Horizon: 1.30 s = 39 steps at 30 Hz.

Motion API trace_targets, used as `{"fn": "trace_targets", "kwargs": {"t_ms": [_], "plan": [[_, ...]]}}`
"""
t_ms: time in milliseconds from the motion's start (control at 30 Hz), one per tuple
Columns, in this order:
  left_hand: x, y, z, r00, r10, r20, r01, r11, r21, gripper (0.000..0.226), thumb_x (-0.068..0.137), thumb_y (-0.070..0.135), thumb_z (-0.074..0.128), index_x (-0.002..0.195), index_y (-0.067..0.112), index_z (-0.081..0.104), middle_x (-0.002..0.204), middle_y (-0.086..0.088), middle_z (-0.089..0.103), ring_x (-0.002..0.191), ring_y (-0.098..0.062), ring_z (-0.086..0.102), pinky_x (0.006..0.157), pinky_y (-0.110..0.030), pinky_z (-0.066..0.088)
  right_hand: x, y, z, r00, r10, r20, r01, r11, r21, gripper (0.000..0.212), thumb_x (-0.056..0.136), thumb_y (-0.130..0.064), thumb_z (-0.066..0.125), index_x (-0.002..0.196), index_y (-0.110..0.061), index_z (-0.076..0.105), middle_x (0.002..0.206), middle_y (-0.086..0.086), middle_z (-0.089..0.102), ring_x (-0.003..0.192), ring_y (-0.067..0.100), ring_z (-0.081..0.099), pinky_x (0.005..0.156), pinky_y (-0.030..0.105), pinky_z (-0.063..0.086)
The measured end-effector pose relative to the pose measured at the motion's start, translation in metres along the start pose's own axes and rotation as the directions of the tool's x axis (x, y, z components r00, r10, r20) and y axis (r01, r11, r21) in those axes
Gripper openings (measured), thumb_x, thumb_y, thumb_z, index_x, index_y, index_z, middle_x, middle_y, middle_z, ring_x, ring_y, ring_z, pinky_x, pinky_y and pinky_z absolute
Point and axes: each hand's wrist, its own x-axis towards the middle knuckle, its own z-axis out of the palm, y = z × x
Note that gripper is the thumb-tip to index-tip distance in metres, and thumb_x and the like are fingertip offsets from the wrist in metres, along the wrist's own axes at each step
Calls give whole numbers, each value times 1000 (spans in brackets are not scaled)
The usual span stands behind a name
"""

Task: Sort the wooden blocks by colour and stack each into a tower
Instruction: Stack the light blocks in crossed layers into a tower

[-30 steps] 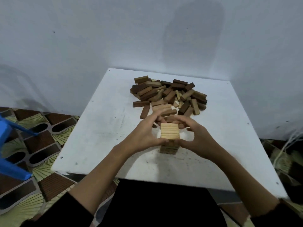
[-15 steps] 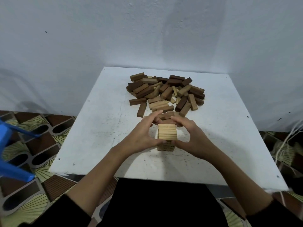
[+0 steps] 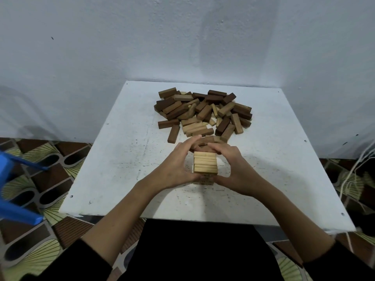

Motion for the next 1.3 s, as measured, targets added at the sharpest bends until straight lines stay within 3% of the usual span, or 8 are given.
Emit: {"fn": "trace_targets", "kwargs": {"t_ms": [133, 300, 467, 800, 967, 1100, 1200, 1300], "plan": [[0, -1, 0, 1000, 8, -4, -8, 1000, -6, 99, 67, 23, 85, 146, 25, 26, 111, 26, 46, 116, -6, 45, 99, -20, 36, 1, -1, 1, 1000, 9, -1, -9, 1000, 20, 80, 73, -28, 80, 140, -17, 37, 137, 3, 45, 123, 17, 34, 101, 40, 35], [-1, -3, 2, 1000, 14, -12, -14, 1000, -10, 99, 67, 29, 85, 145, 28, 26, 115, 14, 49, 115, -6, 46, 97, -16, 35, 1, -6, 2, 1000, 7, 15, -7, 1000, 25, 77, 76, -27, 77, 141, -16, 36, 134, 4, 45, 113, 6, 30, 97, 29, 31], [-2, -3, 4, 1000, 6, -30, -7, 1000, -14, 97, 67, 26, 85, 144, 29, 27, 121, 4, 49, 116, -7, 46, 96, -14, 35, 1, -6, 2, 999, 37, 19, -38, 998, 46, 79, 76, -27, 77, 142, -17, 35, 136, 4, 44, 122, 19, 35, 100, 43, 36], [-6, -7, 9, 999, -16, -33, 13, 997, -70, 114, 65, 35, 86, 151, 25, 12, 136, 8, 42, 129, -3, 37, 104, -19, 32, -3, -1, 9, 999, 37, -22, -34, 990, 138, 102, 69, -34, 82, 147, -17, 21, 142, 2, 36, 130, 18, 30, 107, 46, 33], [-19, -5, 24, 996, -79, -45, 66, 969, -237, 103, 68, 52, 73, 145, 36, 7, 152, 11, 25, 139, 1, 23, 112, -21, 24, -18, 4, 33, 990, 114, -86, -76, 929, 363, 93, 73, -51, 60, 147, -26, 10, 144, -8, 27, 136, 12, 25, 113, 44, 26], [-28, 0, 41, 991, -119, -69, 86, 927, -364, 87, 81, 43, 61, 144, 40, 2, 157, 11, 13, 143, -1, 15, 119, -35, 21, -25, 2, 58, 963, 211, -166, -87, 829, 552, 81, 76, -41, 55, 146, -28, 17, 151, -10, 22, 139, 4, 21, 115, 41, 24], [-33, 0, 50, 985, -141, -99, 91, 914, -396, 87, 85, 48, 56, 150, 35, 0, 159, 11, 8, 145, -5, 12, 118, -45, 22, -25, 0, 66, 940, 209, -271, -50, 867, 496, 78, 83, -47, 47, 148, -18, 16, 150, -12, 22, 139, 5, 21, 113, 37, 24], [-34, 1, 54, 984, -113, -141, 58, 937, -346, 79, 92, 37, 49, 150, 30, -4, 158, 18, 2, 145, 0, 4, 120, -43, 16, -24, 2, 70, 936, 174, -305, -30, 905, 425, 77, 88, -51, 38, 150, -13, 12, 153, -11, 17, 141, 8, 17, 115, 44, 21]]}}
